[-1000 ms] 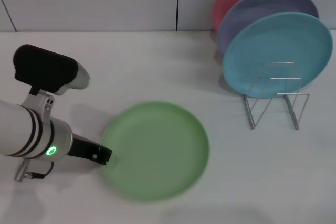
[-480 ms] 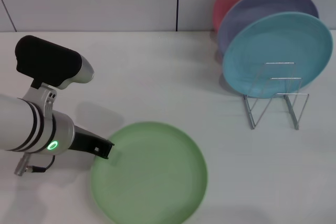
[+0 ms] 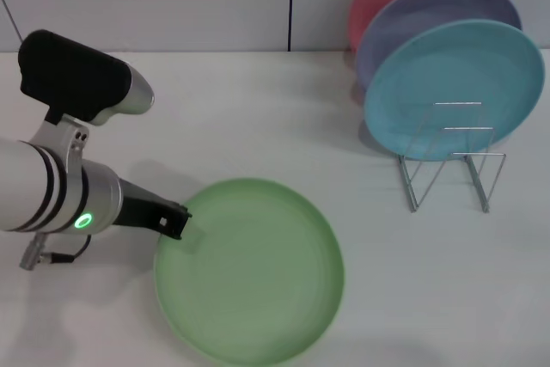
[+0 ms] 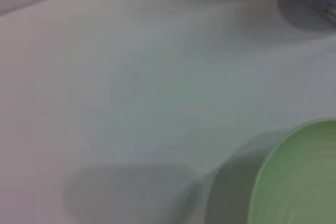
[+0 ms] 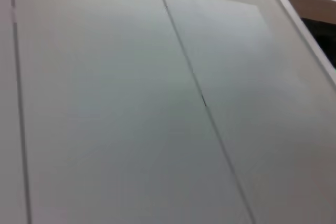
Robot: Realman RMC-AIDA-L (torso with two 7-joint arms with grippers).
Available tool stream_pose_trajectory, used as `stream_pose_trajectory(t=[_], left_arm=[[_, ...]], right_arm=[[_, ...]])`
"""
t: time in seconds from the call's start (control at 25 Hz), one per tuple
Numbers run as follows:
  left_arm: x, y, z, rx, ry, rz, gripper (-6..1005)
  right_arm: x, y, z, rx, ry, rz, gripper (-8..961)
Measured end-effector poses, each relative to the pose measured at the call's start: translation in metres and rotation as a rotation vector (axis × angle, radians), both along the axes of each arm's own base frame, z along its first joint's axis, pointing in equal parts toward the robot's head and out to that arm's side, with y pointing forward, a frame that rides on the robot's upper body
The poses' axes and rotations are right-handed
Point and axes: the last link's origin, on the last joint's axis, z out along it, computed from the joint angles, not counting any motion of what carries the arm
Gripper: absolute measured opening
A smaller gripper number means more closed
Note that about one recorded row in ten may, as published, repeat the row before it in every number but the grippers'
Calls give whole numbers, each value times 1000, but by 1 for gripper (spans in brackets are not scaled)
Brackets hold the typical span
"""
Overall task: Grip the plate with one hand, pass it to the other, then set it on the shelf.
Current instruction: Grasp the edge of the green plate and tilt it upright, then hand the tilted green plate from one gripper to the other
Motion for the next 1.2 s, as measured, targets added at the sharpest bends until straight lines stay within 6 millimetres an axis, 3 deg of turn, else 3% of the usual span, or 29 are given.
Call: stream_pose_trajectory(t=[0.24, 0.44, 0.64, 0.92, 1.08, 1.2], left_arm=[[7, 4, 6, 10, -3, -32, 30], [13, 5, 8, 16, -7, -53, 29], [22, 7, 13, 28, -9, -80, 30], [29, 13, 21, 59, -17, -99, 30], [33, 19, 27, 85, -11, -114, 30], [36, 22, 29, 96, -10, -120, 29]], right_arm=[[-17, 13, -1, -48, -69, 93, 786], [-44, 39, -4, -153, -163, 266, 786], [-87, 82, -10, -297, -255, 489, 786], [-155, 152, -2, -622, -382, 749, 786], [-199, 190, 11, -920, -427, 776, 787], [-233, 199, 20, -1104, -409, 738, 785]])
